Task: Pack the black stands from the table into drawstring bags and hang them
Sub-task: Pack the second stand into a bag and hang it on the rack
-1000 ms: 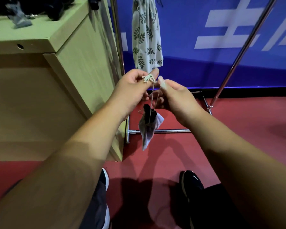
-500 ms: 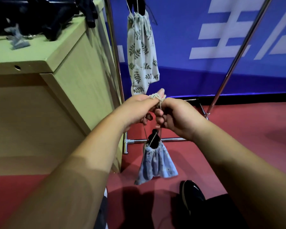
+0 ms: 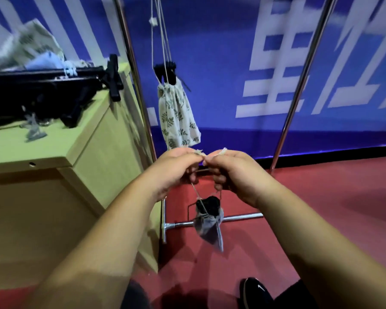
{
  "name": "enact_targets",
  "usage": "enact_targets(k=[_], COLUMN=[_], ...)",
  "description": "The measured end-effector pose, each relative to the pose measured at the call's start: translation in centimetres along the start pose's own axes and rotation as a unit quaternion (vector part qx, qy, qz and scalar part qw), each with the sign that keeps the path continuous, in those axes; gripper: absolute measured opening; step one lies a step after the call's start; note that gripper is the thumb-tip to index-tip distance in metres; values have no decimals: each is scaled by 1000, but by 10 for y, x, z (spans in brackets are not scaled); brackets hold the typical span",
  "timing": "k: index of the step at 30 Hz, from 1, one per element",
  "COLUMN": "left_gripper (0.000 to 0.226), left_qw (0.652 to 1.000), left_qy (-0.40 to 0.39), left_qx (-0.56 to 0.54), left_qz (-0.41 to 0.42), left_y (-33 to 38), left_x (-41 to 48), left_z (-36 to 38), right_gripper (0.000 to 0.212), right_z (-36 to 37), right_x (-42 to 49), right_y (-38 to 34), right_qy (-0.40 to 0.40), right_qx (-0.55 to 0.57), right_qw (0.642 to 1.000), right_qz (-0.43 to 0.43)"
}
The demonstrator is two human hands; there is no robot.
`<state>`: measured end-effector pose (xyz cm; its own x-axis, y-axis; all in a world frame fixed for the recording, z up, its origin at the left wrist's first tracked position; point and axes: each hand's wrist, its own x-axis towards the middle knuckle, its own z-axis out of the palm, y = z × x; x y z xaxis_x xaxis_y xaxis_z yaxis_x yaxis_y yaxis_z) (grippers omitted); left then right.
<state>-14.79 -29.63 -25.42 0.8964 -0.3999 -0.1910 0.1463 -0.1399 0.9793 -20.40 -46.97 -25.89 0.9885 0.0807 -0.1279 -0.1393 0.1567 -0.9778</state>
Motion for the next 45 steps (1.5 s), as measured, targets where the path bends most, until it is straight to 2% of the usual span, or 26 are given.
enact_targets(k=[6,9,13,15,20,23,29,32,35,41,45], left_gripper=[7,14,8,15,12,13,14,11,12,17,17], left_qw=[994,987,973,957,891,882,841,833,840,849,846], left_qy=[33,62,110,135,206,236,331,362,375,362,362], left_qx=[45,61,78,127,286,285,286,267,242,255,261], left_qz=[89,134,189,222,286,292,318,323,308,289,292], left_y=[84,123,169,188,234,258,292,299,302,291,289], left_x=[18,29,42,51,73,88,120,133,144,157,160], left_z=[2,3,1,-3,-11,-14,-24,-31,-37,-41,-42], right_gripper=[10,13,17,18,21,22,21,21,22,19,17], right_z=[-9,-9,-7,-5,-7,-7,-1,4,9,12,16], right_x=[25,40,56,65,95,109,136,148,159,176,176], right_y=[-82,-126,-173,-192,-234,-253,-290,-300,-302,-289,-289], right_qy=[75,111,168,196,251,268,264,248,238,229,226], right_qx=[-85,-161,-248,-292,-357,-378,-399,-401,-390,-358,-323], right_qw=[991,973,935,912,857,832,814,819,832,865,876], right_qz=[-77,-126,-188,-212,-272,-305,-330,-327,-313,-267,-278])
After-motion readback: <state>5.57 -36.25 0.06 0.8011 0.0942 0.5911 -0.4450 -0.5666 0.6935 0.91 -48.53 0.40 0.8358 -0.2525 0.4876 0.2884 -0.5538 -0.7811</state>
